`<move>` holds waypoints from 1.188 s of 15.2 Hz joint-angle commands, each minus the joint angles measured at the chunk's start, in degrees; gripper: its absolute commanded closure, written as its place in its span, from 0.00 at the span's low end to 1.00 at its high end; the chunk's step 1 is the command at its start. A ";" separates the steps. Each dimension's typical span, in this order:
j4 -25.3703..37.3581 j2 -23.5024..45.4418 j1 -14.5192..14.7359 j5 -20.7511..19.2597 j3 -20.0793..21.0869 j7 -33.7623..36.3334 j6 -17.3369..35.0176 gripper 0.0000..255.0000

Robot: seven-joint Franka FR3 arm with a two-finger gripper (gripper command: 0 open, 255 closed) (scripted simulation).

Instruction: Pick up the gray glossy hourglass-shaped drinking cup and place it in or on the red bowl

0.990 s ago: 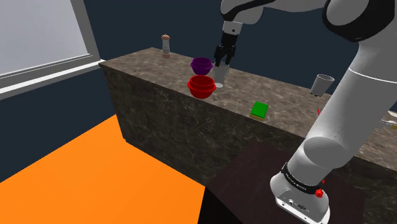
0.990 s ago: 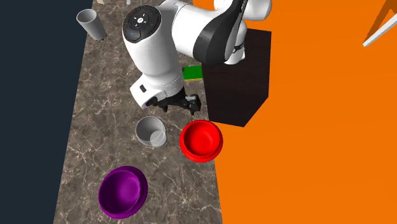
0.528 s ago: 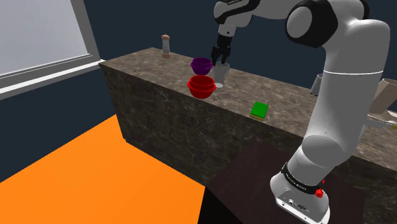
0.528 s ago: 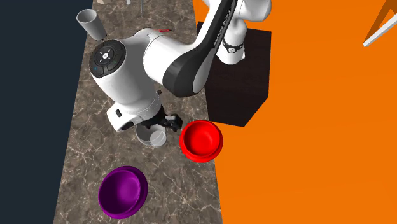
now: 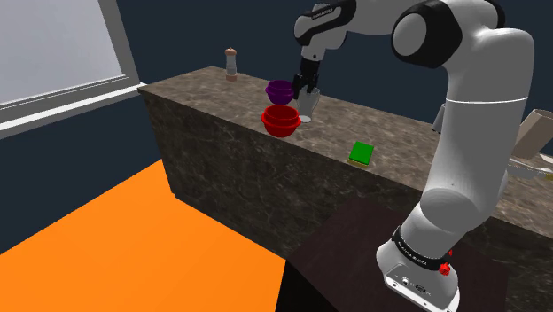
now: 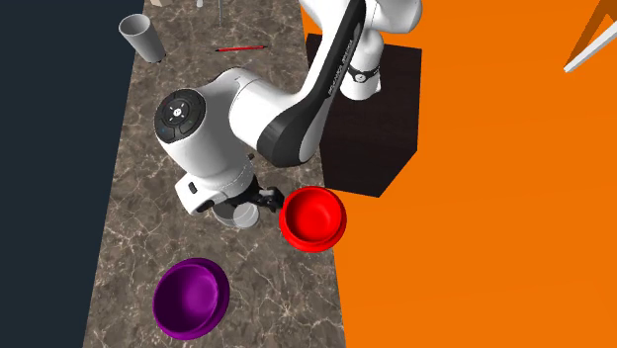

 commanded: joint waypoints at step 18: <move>0.83 -0.30 -0.02 -0.15 -0.06 0.17 -1.08 1.00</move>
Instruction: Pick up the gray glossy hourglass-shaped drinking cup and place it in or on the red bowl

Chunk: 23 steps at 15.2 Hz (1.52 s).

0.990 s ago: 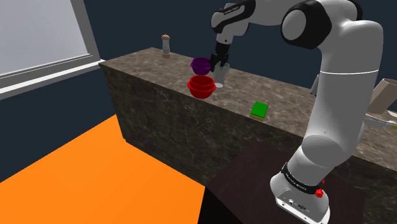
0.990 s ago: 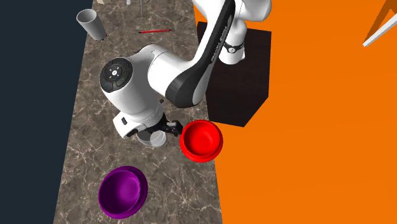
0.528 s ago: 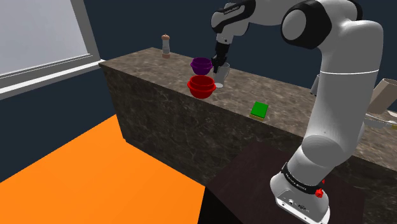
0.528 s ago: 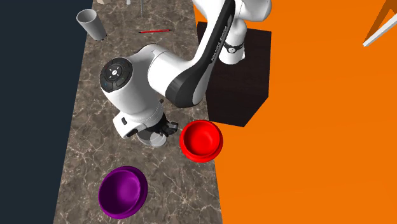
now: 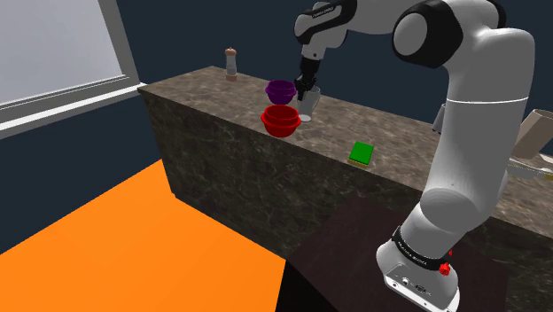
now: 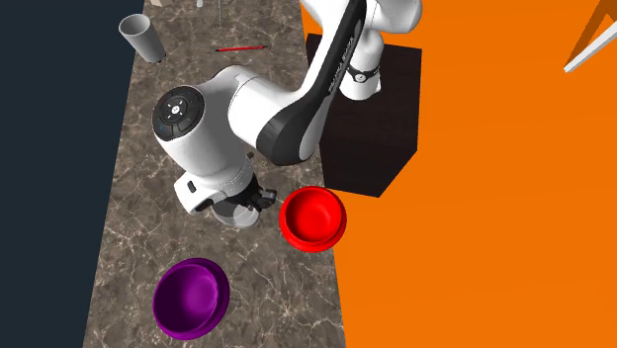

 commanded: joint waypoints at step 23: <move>18.39 0.04 -1.20 -0.62 -0.46 2.26 -18.17 1.00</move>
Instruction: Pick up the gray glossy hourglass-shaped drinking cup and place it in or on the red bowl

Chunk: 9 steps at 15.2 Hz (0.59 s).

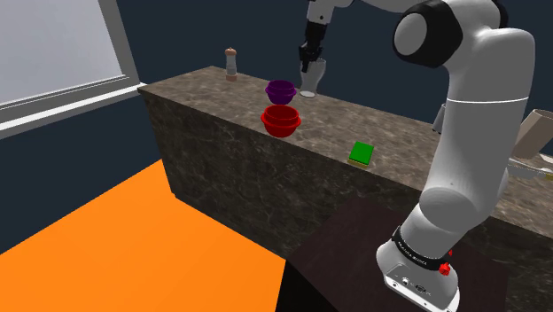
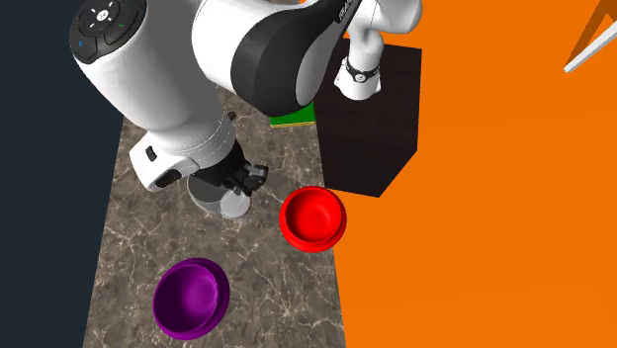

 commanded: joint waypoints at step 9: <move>8.73 1.08 -0.06 0.22 0.24 1.85 -7.47 1.00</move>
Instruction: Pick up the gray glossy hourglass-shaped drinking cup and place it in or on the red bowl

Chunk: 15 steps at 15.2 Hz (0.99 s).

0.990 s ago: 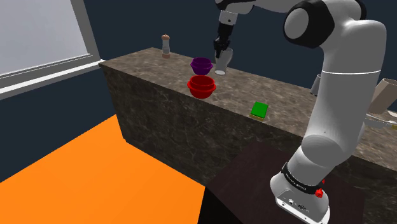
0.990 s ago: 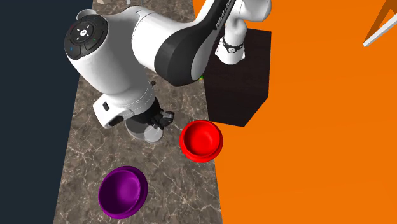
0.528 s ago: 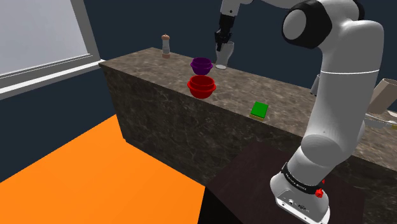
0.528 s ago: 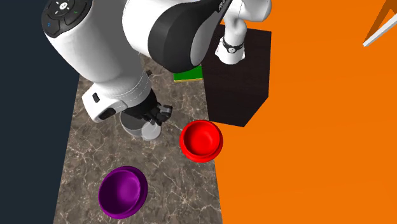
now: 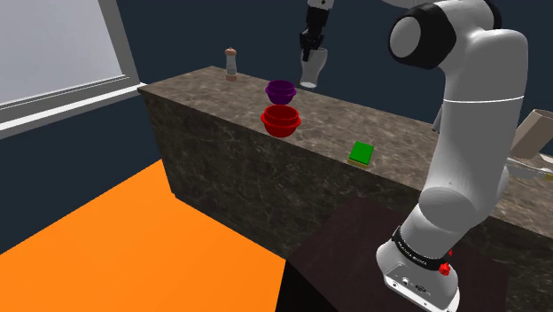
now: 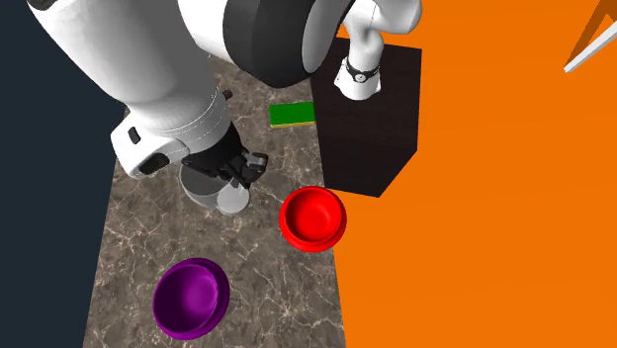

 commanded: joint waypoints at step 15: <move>-9.40 -10.80 13.01 -4.19 5.52 17.33 1.09 1.00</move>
